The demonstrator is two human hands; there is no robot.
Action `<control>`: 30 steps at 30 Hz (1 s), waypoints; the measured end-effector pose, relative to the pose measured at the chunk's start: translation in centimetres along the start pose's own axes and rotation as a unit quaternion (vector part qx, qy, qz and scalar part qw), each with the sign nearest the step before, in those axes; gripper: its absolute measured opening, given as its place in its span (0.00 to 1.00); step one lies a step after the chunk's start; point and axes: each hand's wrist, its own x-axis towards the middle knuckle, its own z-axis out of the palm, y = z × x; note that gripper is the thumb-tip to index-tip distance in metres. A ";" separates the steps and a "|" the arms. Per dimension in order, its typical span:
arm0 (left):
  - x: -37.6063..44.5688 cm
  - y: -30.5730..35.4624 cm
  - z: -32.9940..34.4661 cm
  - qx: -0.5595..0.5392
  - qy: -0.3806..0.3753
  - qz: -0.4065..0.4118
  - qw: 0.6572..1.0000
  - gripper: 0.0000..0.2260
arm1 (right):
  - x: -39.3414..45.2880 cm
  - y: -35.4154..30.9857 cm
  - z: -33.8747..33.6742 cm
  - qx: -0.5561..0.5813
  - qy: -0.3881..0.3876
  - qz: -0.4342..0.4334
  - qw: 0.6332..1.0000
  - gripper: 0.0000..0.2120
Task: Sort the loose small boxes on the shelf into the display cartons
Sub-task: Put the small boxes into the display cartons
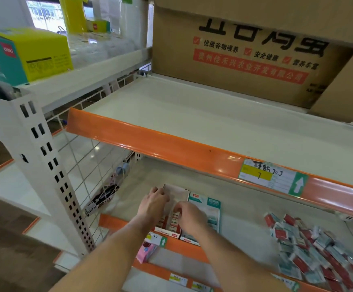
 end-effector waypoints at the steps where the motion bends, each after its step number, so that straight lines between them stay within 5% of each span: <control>1: 0.0 0.1 0.0 0.002 0.000 0.000 1.000 0.15 | 0.0 0.0 0.1 0.001 -0.007 -0.007 1.000 0.16; 7: -0.3 0.1 -0.1 -0.002 0.005 -0.001 1.000 0.13 | 0.0 0.7 0.9 -0.014 -0.047 -0.070 0.996 0.22; 16: -0.1 0.9 0.0 -0.006 0.013 -0.014 1.000 0.13 | -1.0 1.2 0.4 0.032 0.046 -0.084 0.995 0.17; 30: 2.2 8.4 1.8 0.011 -0.018 0.077 0.997 0.16 | -3.2 8.2 -2.3 0.085 0.129 0.008 0.988 0.15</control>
